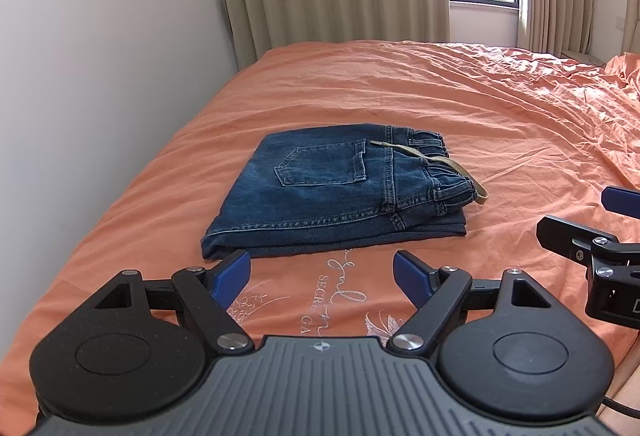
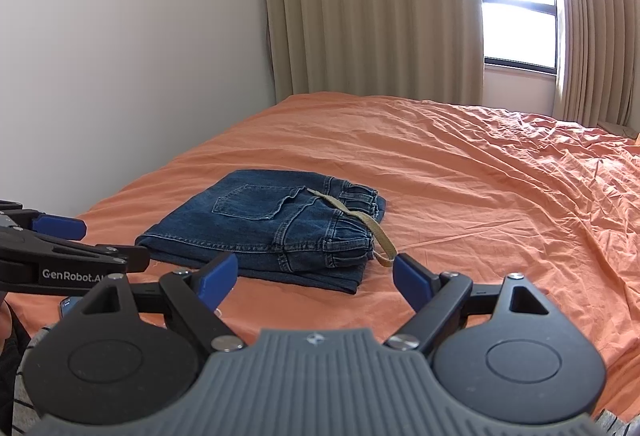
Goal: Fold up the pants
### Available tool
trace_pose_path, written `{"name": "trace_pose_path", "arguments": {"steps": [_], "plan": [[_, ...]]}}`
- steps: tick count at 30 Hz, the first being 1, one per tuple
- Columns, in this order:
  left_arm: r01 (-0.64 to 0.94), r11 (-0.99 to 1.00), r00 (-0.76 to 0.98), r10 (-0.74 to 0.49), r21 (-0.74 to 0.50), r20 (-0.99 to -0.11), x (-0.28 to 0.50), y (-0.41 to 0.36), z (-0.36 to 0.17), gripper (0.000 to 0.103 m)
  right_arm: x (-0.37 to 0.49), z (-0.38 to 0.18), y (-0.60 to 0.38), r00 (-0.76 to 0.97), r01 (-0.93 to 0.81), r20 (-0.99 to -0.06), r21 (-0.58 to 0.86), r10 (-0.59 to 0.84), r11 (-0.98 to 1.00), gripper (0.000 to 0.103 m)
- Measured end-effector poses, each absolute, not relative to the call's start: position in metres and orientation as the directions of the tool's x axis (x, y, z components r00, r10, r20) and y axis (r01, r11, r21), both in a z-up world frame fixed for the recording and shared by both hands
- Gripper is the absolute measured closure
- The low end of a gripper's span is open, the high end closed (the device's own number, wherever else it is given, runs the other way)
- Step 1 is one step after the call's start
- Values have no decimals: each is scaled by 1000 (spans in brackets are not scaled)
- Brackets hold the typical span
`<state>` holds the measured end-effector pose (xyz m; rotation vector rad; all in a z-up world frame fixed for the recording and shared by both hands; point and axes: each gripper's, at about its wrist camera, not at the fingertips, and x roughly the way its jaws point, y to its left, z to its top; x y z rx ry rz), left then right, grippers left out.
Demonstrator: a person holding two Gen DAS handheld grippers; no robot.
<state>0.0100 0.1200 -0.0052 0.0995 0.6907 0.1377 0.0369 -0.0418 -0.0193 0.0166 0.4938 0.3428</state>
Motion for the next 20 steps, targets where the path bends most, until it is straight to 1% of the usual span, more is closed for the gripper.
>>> {"name": "trace_pose_path", "arguments": {"steps": [12,20], "plan": [[-90,989,793,144,121,-592,6,115,5,8,39,-17,-46,824,-308,-466,111,323,945,22],[-80,992,790,124,100,-600,7,116,4,8,41,-19,-48,816,-303,-479,124,324,945,22]]}}
